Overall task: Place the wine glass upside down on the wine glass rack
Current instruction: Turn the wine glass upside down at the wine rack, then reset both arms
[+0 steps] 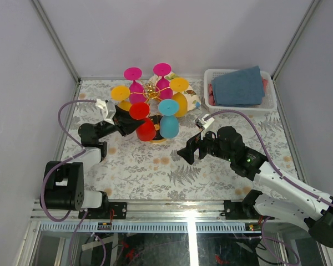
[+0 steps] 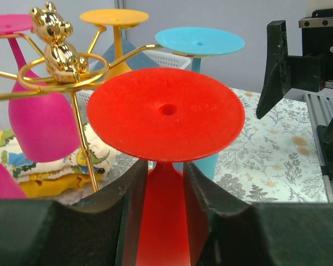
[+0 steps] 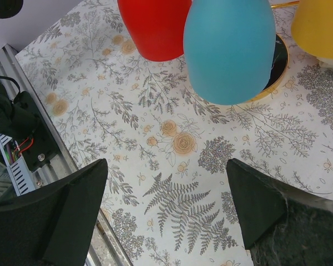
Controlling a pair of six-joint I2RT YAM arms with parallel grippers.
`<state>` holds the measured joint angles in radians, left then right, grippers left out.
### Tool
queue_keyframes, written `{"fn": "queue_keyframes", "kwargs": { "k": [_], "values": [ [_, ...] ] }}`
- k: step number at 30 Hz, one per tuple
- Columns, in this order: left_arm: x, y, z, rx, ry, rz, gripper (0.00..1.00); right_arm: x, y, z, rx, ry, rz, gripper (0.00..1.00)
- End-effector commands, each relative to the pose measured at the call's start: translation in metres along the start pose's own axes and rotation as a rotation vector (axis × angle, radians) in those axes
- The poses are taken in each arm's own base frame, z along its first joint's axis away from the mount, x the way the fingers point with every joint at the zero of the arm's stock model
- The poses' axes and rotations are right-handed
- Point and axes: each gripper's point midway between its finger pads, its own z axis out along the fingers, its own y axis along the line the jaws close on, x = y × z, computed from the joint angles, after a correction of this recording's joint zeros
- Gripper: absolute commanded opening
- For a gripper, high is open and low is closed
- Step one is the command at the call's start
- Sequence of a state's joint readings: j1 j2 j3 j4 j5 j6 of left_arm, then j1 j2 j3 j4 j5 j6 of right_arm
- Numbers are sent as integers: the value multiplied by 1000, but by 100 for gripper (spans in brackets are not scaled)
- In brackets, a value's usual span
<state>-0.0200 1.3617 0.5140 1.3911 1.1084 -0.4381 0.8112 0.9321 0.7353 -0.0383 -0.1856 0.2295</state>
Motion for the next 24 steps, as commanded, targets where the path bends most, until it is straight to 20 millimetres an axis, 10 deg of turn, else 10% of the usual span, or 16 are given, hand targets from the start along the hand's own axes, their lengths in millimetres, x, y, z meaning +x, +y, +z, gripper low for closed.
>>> {"fn": "queue_keyframes", "kwargs": {
  "k": [1, 5, 8, 16, 24],
  "values": [
    [-7, -11, -2, -4, -36, 28, 33, -20, 7, 2, -32, -68, -6, 95],
    [-14, -16, 0, -24, -66, 36, 40, -19, 6, 2, -29, -68, -10, 95],
    [-20, -15, 0, -51, -85, 40, 68, -19, 6, 1, -26, -69, -13, 96],
    [-31, 7, -12, -263, -135, 76, 100, -17, 6, -5, -26, -83, -17, 96],
    [-28, 11, -13, -426, -138, 35, 100, -24, -1, -9, 11, -135, -26, 96]
  ]
}}
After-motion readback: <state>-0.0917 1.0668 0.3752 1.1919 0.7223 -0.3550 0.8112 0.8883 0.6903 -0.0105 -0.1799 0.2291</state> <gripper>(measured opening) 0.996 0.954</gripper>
